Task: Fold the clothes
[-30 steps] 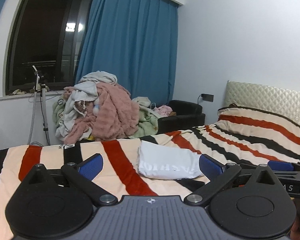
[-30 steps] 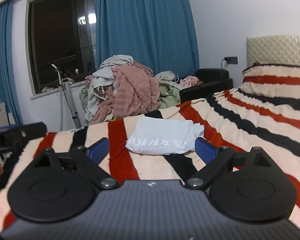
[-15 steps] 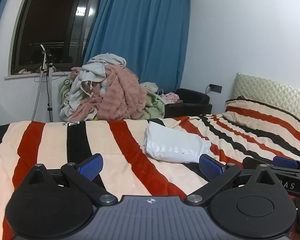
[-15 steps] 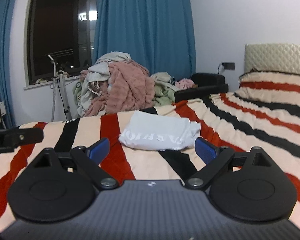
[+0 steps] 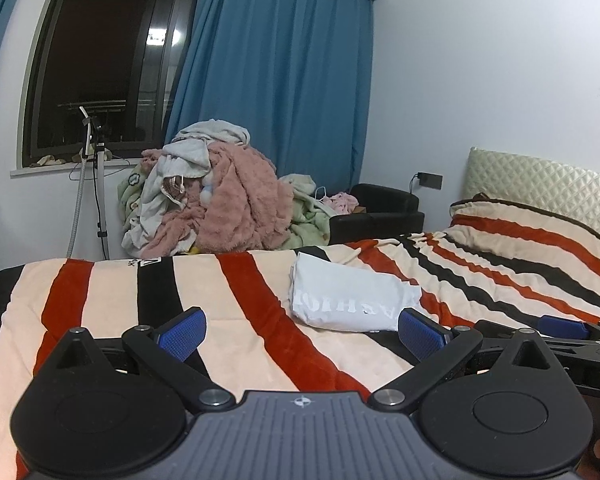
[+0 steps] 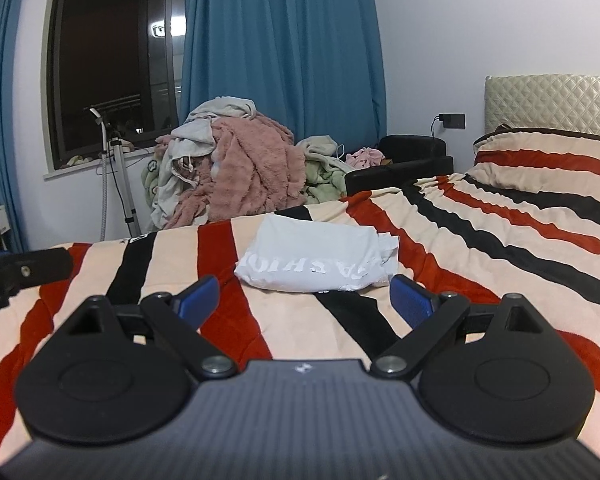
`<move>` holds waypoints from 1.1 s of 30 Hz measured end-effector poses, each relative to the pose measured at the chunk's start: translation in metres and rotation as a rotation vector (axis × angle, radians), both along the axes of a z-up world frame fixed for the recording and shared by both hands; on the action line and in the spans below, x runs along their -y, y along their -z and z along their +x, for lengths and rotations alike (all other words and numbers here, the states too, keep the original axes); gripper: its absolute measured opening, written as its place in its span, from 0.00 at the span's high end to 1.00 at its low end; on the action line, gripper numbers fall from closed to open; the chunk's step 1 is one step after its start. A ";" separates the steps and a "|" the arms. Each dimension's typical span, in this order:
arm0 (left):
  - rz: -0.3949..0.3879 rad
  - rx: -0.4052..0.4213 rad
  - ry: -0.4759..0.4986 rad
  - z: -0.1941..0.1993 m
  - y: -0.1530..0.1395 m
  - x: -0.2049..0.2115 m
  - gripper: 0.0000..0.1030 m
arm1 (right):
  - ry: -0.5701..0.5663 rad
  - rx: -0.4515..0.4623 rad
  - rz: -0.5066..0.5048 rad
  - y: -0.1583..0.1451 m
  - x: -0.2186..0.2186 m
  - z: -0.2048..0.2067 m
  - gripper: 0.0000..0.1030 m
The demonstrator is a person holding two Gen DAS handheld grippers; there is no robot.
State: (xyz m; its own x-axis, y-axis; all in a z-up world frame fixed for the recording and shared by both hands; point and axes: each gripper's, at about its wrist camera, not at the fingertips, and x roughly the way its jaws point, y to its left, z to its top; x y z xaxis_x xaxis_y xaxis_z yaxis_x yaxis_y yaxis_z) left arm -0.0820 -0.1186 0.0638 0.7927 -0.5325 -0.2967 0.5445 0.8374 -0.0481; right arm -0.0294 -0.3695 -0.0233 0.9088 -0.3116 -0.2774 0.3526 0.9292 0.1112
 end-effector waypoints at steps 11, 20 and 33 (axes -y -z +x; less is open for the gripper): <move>-0.013 -0.004 -0.016 -0.001 -0.001 0.000 0.00 | 0.003 -0.002 -0.016 0.000 -0.003 -0.001 0.09; -0.019 -0.004 -0.024 -0.001 -0.001 0.000 0.00 | 0.003 -0.003 0.006 0.000 0.000 -0.001 0.09; -0.021 0.000 -0.027 -0.003 -0.001 -0.002 0.00 | 0.005 -0.006 0.007 0.000 0.000 0.001 0.09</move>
